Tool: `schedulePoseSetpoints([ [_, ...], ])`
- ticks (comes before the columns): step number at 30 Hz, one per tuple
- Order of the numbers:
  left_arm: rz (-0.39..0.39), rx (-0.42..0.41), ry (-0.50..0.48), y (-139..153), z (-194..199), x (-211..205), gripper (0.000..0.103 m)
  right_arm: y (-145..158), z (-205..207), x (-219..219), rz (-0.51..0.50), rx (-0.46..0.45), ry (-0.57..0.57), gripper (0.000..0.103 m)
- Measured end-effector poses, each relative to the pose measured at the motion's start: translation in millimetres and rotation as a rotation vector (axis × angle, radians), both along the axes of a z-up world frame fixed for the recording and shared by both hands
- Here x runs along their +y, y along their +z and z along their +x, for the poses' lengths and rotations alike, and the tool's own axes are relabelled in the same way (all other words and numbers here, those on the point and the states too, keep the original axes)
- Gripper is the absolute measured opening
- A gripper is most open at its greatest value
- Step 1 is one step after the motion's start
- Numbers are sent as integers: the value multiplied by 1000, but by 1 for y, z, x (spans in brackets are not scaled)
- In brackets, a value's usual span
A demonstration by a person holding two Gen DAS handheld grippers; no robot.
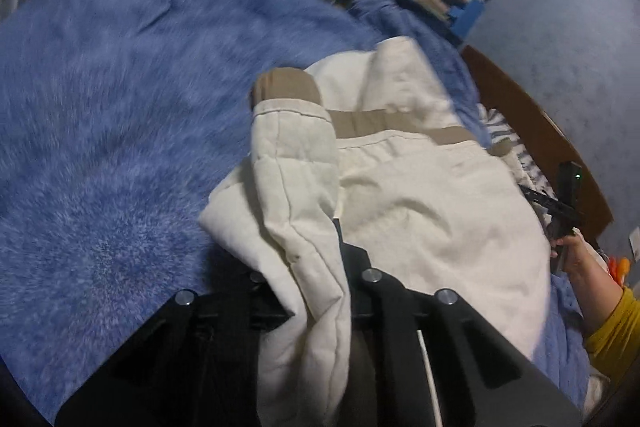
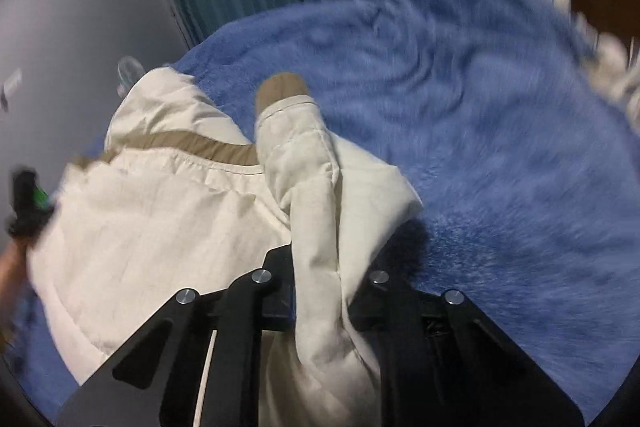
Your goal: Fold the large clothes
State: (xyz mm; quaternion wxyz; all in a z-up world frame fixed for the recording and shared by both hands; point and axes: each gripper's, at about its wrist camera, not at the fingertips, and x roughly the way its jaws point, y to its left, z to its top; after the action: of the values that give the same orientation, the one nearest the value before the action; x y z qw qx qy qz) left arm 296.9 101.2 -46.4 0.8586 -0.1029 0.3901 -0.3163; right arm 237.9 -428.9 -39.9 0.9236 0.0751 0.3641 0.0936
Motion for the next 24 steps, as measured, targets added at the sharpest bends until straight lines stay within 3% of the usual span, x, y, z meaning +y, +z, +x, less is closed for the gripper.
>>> schedulePoseSetpoints([
  [3, 5, -55, -50, 25, -25, -5, 8, 32, -30, 19, -65, -95, 13, 13],
  [6, 5, -108, -70, 44, -52, -3, 8, 58, -62, 24, -33, -178, 22, 11],
  [16, -169, -237, -105, 102, -149, 29, 7, 139, -169, 17, 106, -353, 66, 10],
  [19, -210, -220, -123, 112, -173, 41, 7, 152, -188, 5, 176, -320, 78, 10],
  [21, -186, -192, -129, 110, -184, 44, 7, 149, -190, -3, 209, -263, 81, 10],
  [24, -146, -118, -115, 88, -189, 45, 7, 115, -184, -12, 207, -130, 62, 10],
])
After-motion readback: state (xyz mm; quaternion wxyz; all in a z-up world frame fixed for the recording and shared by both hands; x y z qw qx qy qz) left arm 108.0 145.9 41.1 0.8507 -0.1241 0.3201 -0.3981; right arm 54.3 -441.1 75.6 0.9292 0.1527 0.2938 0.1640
